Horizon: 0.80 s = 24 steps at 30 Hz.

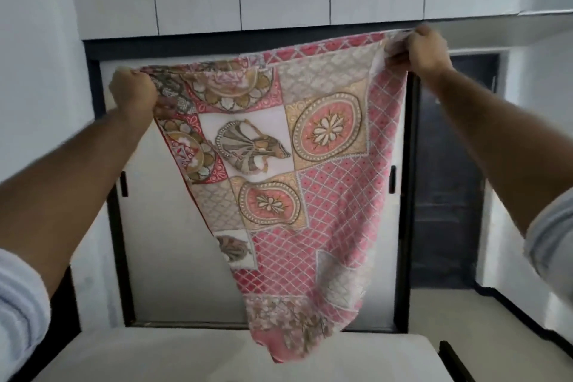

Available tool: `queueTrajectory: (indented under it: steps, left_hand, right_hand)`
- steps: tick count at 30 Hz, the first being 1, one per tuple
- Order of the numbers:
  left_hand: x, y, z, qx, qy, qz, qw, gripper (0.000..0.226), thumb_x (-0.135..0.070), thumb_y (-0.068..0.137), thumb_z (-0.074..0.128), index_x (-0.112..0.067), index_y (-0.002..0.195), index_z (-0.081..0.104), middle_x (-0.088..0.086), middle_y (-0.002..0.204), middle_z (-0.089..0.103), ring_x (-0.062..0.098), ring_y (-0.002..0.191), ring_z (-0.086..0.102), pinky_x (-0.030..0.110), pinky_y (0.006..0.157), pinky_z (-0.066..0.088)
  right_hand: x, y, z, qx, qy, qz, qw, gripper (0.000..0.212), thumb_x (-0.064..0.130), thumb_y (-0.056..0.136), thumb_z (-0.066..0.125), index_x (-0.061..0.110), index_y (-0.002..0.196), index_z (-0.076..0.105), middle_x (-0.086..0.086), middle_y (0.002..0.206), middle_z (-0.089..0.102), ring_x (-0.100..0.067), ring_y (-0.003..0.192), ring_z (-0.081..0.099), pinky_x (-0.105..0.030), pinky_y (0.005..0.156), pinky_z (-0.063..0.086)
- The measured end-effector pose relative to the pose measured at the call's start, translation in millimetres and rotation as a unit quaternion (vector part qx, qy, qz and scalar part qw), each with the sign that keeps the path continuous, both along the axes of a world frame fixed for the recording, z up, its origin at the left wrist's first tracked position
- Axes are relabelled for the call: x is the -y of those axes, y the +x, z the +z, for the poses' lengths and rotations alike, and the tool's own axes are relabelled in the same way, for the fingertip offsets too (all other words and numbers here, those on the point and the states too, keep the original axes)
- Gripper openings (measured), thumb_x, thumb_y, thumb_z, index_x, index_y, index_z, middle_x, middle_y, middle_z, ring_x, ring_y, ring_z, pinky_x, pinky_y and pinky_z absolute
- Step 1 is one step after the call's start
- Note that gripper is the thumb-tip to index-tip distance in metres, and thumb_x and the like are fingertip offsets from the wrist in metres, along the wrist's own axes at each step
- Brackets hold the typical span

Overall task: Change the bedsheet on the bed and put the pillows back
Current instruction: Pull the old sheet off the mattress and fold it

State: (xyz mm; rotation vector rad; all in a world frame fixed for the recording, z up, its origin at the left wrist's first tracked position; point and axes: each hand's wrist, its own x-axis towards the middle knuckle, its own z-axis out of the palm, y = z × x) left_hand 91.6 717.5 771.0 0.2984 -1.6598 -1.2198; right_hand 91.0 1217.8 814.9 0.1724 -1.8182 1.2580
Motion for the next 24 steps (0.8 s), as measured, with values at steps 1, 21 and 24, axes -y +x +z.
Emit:
queueTrajectory:
  steps: [1, 21, 24]
  left_hand:
    - [2.4, 1.6, 1.6, -0.026, 0.027, -0.028, 0.999, 0.039, -0.016, 0.099, 0.032, 0.000, 0.124, 0.057, 0.012, 0.116, 0.065, 0.015, 0.095, 0.073, 0.023, 0.081, 0.058]
    - [-87.5, 61.2, -60.3, -0.251, 0.022, 0.001, 0.968, 0.022, -0.011, 0.095, 0.038, -0.030, 0.083, 0.041, 0.007, 0.095, 0.054, 0.015, 0.087, 0.049, 0.039, 0.080, 0.046]
    - [-103.7, 77.7, -82.7, -0.242, 0.023, -0.008, 0.970, 0.021, -0.012, 0.099, 0.040, -0.029, 0.087, 0.045, 0.010, 0.099, 0.054, 0.015, 0.092, 0.049, 0.028, 0.080, 0.040]
  right_hand:
    - [-5.2, 12.9, 2.3, 0.014, 0.029, -0.042, 0.999, 0.026, 0.028, 0.083, 0.045, 0.018, 0.092, 0.067, -0.014, 0.103, 0.072, -0.031, 0.090, 0.071, -0.044, 0.082, 0.061]
    - [-85.9, 172.3, -18.4, 0.216, 0.225, -0.075, 0.947, 0.025, 0.004, 0.098, 0.050, 0.008, 0.077, 0.061, -0.004, 0.051, 0.059, -0.012, 0.039, 0.053, -0.014, 0.038, 0.036]
    - [-108.3, 177.4, -44.6, 0.218, 0.163, -0.027, 0.962, 0.020, 0.005, 0.099, 0.047, 0.005, 0.089, 0.065, -0.009, 0.069, 0.067, -0.007, 0.041, 0.063, -0.019, 0.043, 0.049]
